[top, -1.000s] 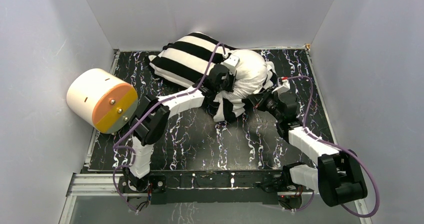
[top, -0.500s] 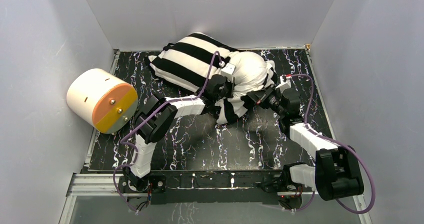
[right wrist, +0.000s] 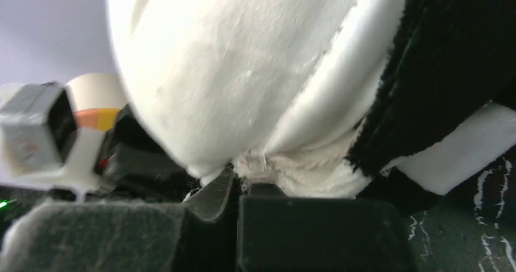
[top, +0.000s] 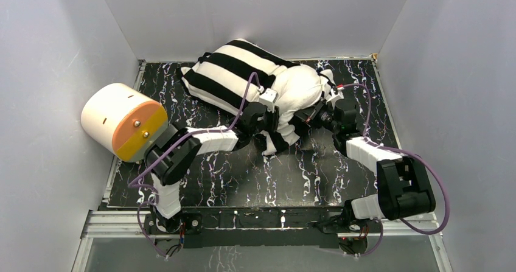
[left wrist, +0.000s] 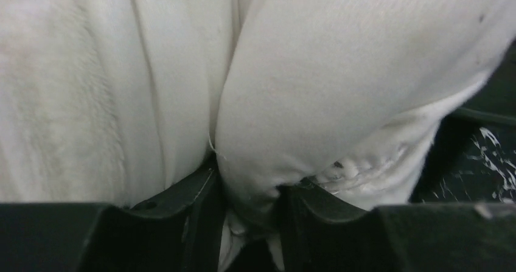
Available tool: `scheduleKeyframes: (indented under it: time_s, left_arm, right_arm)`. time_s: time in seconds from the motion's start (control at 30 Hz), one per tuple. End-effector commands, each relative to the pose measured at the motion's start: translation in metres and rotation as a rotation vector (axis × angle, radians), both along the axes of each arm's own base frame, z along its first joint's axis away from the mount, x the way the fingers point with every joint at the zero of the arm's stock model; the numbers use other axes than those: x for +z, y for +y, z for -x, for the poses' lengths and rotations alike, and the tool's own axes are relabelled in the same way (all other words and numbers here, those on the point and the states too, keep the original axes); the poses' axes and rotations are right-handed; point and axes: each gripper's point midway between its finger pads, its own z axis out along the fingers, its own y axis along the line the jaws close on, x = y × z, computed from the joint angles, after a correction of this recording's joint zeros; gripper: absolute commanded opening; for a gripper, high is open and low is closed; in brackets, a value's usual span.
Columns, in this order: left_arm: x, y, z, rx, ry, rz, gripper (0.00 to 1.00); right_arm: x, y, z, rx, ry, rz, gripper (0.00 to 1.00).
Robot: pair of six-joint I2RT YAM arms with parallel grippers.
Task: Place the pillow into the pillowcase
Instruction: Stuff the pillow into the pillowcase.
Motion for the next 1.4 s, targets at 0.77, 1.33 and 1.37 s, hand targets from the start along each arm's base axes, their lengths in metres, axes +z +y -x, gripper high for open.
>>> scheduleKeyframes:
  time_s: [0.77,1.33,1.37]
  left_arm:
    - [0.098,-0.041,0.027,-0.237,0.059,-0.028,0.35]
    - [-0.137,0.043,0.005,0.013,0.318,-0.194,0.15]
    - [-0.137,0.045,0.003,0.027,0.308,-0.197,0.15]
  right_arm:
    - [0.054,0.002,0.009,0.108,-0.366,0.075,0.0]
    - [0.192,0.004,0.145,0.441,-0.704,-0.24,0.0]
    - [0.199,0.006,0.149,0.472,-0.715,-0.241,0.0]
